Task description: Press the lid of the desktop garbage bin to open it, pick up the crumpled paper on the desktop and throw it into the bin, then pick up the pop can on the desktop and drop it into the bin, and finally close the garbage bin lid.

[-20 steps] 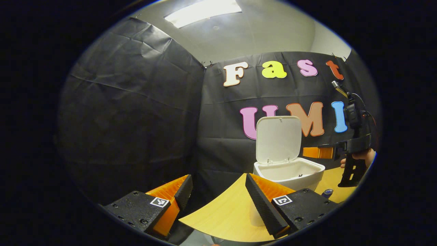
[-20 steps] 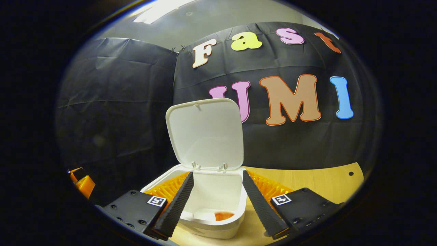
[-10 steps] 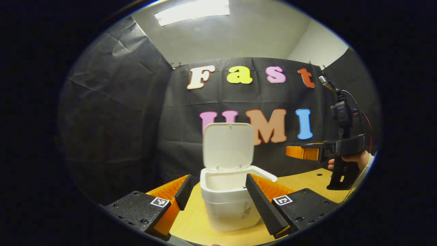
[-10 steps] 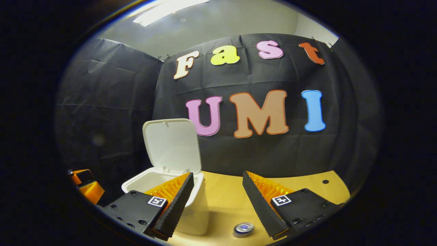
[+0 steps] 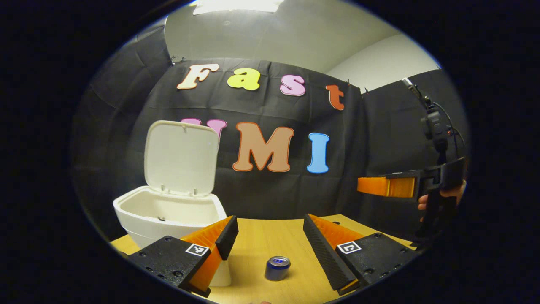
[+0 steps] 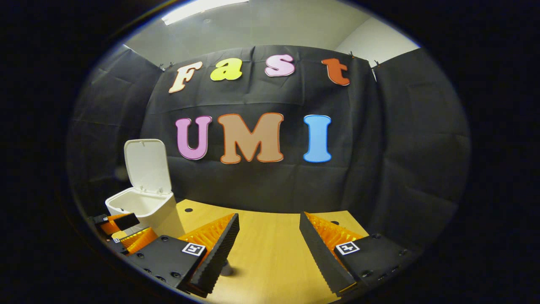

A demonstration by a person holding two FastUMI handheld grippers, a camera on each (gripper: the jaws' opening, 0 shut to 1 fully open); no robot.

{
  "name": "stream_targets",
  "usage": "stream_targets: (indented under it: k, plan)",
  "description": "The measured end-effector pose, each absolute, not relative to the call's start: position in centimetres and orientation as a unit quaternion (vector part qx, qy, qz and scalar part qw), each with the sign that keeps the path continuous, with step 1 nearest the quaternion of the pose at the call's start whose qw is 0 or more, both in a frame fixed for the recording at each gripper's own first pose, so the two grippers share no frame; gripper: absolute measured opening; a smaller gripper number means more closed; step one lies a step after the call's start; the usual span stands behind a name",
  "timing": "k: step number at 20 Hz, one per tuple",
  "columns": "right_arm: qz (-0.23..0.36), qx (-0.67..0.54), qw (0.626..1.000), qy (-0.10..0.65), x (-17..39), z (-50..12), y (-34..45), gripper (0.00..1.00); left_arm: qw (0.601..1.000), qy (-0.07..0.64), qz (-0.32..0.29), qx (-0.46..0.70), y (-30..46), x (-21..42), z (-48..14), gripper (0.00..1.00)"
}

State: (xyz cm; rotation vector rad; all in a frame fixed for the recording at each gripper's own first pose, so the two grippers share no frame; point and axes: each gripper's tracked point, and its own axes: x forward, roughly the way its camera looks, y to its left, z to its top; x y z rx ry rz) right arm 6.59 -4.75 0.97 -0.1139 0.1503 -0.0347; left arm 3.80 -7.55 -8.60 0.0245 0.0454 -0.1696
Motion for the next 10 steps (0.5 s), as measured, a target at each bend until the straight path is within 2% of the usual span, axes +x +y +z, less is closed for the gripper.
stream_targets:
  k: [10]
  plan:
    - [-0.038,-0.024,0.997,0.056,5.1,-0.7,-10.7,0.96,0.992,0.107,-0.065,0.02,-9.9,9.6,-22.1,0.95]
